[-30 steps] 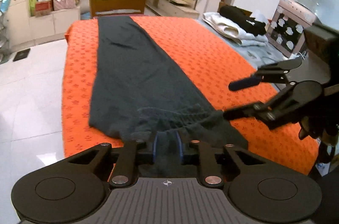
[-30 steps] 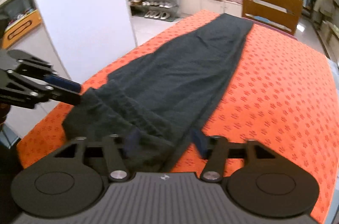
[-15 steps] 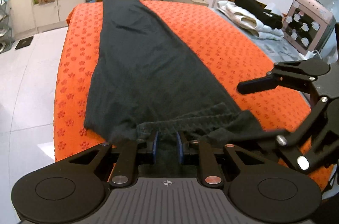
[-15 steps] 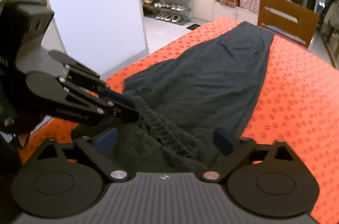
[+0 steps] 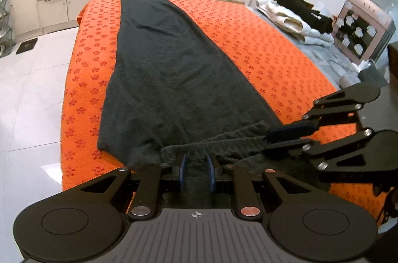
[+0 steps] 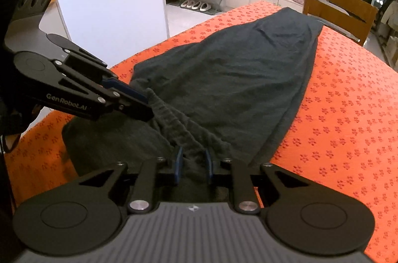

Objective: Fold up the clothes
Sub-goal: 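Grasp the folded pants end with the right tool while the left tool grasps beside it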

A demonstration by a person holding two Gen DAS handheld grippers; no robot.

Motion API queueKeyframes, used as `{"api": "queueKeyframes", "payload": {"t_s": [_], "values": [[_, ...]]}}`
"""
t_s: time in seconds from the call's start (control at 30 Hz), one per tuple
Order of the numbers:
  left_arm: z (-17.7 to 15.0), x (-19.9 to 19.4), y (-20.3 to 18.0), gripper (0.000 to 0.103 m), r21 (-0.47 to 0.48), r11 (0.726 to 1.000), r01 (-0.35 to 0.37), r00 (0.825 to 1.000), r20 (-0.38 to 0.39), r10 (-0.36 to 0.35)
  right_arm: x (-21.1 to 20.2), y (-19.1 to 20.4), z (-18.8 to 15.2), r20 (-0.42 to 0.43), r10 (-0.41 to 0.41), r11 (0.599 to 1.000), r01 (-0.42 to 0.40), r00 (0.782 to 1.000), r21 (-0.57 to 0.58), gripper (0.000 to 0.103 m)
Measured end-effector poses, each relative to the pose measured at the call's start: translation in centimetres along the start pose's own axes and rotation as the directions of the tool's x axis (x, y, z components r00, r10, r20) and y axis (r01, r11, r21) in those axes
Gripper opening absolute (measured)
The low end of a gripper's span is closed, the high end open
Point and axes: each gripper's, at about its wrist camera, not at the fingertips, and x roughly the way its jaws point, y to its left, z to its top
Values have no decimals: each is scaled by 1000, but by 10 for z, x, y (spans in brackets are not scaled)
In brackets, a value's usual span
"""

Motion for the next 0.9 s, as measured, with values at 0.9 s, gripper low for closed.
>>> {"api": "queueKeyframes", "payload": {"t_s": [0.9], "values": [[-37, -45, -48, 69, 471, 862, 191, 982, -78, -175, -37, 54, -45, -59, 118, 800, -130, 991, -585, 35]]}}
